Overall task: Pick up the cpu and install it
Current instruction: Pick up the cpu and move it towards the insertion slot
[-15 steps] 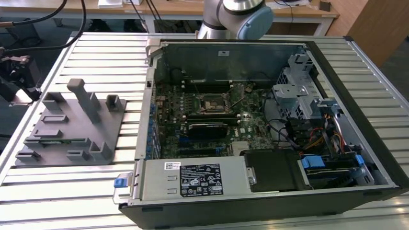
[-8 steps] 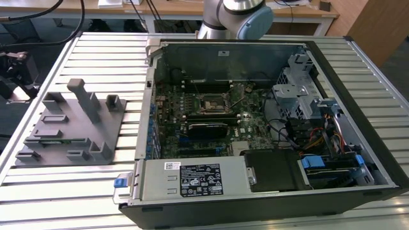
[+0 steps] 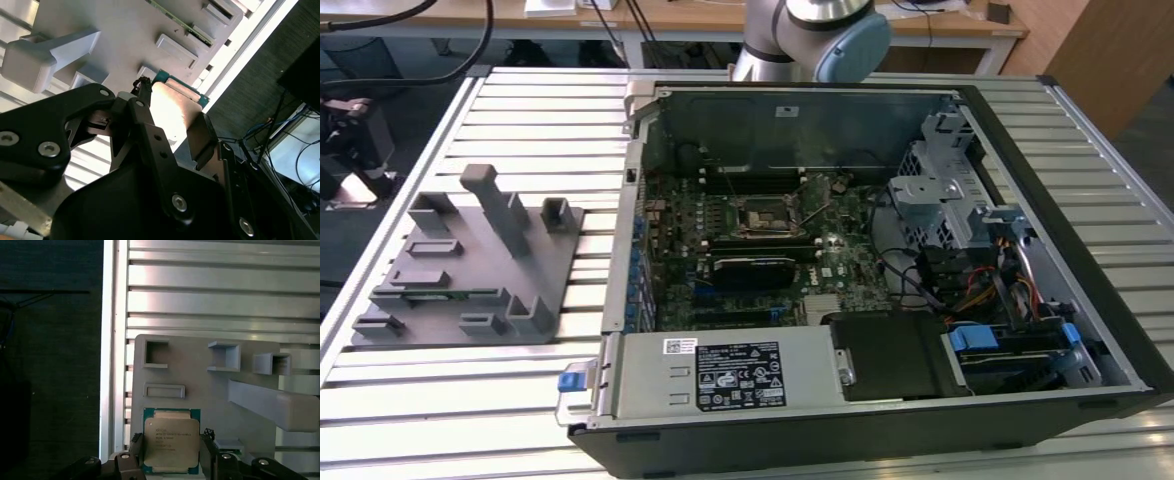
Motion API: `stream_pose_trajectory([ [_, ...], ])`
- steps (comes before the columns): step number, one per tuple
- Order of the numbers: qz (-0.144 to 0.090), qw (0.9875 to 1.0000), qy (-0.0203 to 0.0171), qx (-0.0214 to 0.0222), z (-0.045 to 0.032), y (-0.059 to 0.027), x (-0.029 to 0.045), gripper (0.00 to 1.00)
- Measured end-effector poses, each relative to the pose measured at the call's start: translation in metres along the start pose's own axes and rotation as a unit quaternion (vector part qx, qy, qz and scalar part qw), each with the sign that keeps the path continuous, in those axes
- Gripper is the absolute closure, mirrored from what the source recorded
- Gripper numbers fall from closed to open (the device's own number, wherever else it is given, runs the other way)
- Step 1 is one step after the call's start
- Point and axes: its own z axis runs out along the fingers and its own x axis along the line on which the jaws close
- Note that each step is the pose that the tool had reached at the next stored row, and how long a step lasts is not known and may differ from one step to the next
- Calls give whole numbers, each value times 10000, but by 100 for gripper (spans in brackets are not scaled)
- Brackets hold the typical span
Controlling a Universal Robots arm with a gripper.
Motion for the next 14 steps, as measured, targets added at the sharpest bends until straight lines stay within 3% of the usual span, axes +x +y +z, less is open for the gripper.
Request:
stream_pose_trajectory([
  [14,0,10000,-1,0,-111,1,-3,47],
])
